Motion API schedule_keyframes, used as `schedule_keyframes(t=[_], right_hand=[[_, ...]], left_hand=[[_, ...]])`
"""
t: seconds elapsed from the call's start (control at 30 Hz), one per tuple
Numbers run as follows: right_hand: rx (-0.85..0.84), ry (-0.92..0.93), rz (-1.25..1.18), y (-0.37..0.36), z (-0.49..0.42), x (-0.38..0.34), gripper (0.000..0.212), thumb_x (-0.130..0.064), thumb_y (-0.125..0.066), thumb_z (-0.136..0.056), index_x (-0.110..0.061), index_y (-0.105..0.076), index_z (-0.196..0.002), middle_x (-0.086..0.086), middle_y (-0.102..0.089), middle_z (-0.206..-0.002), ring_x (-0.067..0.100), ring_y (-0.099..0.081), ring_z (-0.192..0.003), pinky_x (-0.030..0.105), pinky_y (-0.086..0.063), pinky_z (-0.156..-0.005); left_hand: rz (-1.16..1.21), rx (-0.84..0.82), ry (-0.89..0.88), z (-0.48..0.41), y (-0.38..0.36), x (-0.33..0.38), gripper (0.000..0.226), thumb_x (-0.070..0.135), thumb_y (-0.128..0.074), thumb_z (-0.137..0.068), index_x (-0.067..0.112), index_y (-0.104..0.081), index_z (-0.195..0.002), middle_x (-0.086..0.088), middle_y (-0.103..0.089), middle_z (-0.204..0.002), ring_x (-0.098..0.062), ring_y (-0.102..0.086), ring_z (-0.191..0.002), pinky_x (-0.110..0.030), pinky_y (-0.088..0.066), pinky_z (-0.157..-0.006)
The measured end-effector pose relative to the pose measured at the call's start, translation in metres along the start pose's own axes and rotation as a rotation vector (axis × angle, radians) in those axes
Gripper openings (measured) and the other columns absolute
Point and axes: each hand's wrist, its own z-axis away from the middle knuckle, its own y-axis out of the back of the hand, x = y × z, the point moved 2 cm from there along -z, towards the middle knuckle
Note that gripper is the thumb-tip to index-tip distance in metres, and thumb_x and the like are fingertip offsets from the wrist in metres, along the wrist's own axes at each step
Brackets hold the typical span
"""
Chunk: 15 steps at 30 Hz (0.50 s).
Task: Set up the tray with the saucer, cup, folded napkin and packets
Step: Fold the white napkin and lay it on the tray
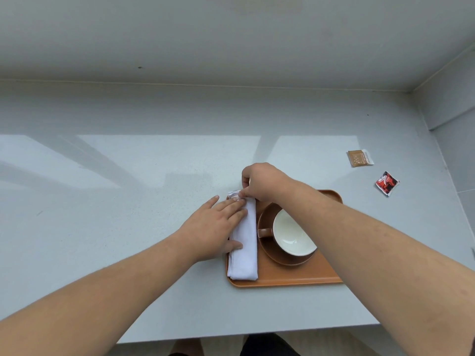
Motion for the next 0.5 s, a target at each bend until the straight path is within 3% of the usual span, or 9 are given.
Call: schedule_keyframes(t=[0.1, 0.2, 0.3, 0.4, 0.5], right_hand=[[0.01, -0.01, 0.02, -0.002, 0.001, 0.003, 0.02, -0.033, -0.075, -0.085, -0.023, -0.059, -0.078, -0.006, -0.06, -0.08, 0.021, -0.061, -0.088, 0.03, -0.041, -0.066], [0.034, -0.109, 0.064, -0.004, 0.001, 0.007, 0.03, -0.048, -0.074, -0.084, -0.024, -0.057, -0.077, -0.005, -0.06, -0.083, 0.021, -0.061, -0.086, 0.032, -0.046, -0.068], [0.064, -0.174, 0.097, -0.005, 0.004, 0.011, 0.04, -0.058, -0.072, -0.083, -0.025, -0.053, -0.073, -0.006, -0.058, -0.078, 0.02, -0.059, -0.08, 0.03, -0.041, -0.062], [0.108, -0.148, 0.089, -0.008, 0.013, 0.011, 0.041, -0.061, -0.068, -0.085, -0.025, -0.052, -0.074, -0.008, -0.054, -0.075, 0.02, -0.058, -0.079, 0.031, -0.04, -0.061], [0.16, -0.128, 0.037, -0.013, 0.025, 0.01, 0.032, -0.055, -0.065, -0.088, -0.025, -0.055, -0.081, -0.009, -0.053, -0.078, 0.02, -0.06, -0.086, 0.032, -0.043, -0.065]], left_hand=[[-0.003, 0.0, 0.001, 0.0, 0.0, -0.001, 0.087, 0.071, -0.045, -0.093, 0.022, -0.026, -0.163, 0.0, -0.014, -0.173, -0.018, -0.014, -0.159, -0.046, -0.006, -0.128], [0.009, 0.001, 0.005, 0.0, 0.0, -0.001, 0.087, 0.071, -0.043, -0.093, 0.023, -0.024, -0.163, 0.001, -0.013, -0.173, -0.017, -0.012, -0.159, -0.047, -0.004, -0.128], [0.021, -0.001, 0.003, 0.0, 0.004, 0.0, 0.087, 0.071, -0.046, -0.092, 0.022, -0.028, -0.162, 0.001, -0.016, -0.173, -0.018, -0.015, -0.158, -0.048, -0.007, -0.129], [0.039, 0.001, -0.003, -0.005, 0.014, 0.0, 0.077, 0.067, -0.049, -0.091, 0.023, -0.044, -0.154, 0.002, -0.03, -0.168, -0.02, -0.029, -0.152, -0.046, -0.019, -0.127], [0.011, 0.094, -0.028, -0.018, 0.033, -0.003, 0.047, 0.05, -0.048, -0.099, 0.021, -0.066, -0.13, 0.0, -0.059, -0.145, -0.023, -0.055, -0.128, -0.041, -0.042, -0.109]])
